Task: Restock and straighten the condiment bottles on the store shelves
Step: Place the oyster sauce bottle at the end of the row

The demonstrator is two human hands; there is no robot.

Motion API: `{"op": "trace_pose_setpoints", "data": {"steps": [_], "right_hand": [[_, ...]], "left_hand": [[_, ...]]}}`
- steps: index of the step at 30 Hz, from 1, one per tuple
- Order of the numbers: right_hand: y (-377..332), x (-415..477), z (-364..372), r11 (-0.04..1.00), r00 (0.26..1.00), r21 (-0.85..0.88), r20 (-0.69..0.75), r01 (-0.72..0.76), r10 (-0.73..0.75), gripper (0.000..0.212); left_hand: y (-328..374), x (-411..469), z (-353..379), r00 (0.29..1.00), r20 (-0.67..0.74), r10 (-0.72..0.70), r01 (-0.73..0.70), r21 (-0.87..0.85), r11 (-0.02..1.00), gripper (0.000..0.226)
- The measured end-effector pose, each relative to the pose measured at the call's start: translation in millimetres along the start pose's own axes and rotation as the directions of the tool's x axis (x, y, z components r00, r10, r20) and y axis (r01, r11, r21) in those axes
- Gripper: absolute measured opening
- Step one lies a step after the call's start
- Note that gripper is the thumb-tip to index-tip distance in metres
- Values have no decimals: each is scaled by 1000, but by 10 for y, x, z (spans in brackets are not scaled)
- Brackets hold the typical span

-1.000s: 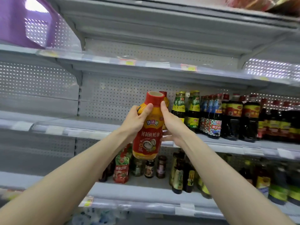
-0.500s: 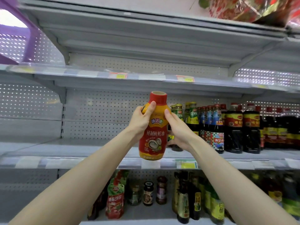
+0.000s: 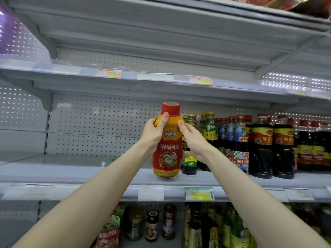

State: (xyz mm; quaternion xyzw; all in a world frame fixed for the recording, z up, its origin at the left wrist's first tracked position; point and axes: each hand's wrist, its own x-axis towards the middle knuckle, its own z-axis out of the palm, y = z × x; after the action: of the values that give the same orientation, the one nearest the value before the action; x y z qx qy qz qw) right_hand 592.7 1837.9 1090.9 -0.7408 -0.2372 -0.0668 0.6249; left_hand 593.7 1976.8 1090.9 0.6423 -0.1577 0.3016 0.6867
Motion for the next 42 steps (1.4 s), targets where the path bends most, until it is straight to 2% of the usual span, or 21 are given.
{"op": "trace_pose_setpoints", "data": {"steps": [3,6,9,13,21,28,35,40,42], "right_hand": [[48,115,-46,999,1000,-24,3,-28,28,57],[99,242,-108,997,998,-42,30,-62,63,55],[156,358,-151,995,996,-61,52,-74,77,53],[225,470,-159,991,997,-119,46,-58,64,53],[297,610,-205,987,995,-138,39,-85,91,63],[345,711,-192,984,993,-137,18,-109,113,71],[473,697,-138,984,988,-92,13,-153,155,69],[780,587,-39,998,998,-23,-20,-56,55,41],[841,532,-6,1000,1000,6,-15,-16,16,39]], "left_hand": [[-77,99,43,1000,-9,-28,29,1,1000,54],[-142,186,88,999,3,-53,53,16,998,43],[-189,255,126,994,-29,-101,102,27,994,43],[-282,330,116,984,-67,-167,169,23,985,58],[-322,460,178,957,-119,-265,272,50,961,67],[-479,458,64,955,-69,-287,291,51,956,72],[-607,288,41,964,-34,-264,265,28,964,46],[-719,74,11,981,-49,-188,189,9,982,32],[-776,3,-17,985,-46,-164,165,8,986,36]]}}
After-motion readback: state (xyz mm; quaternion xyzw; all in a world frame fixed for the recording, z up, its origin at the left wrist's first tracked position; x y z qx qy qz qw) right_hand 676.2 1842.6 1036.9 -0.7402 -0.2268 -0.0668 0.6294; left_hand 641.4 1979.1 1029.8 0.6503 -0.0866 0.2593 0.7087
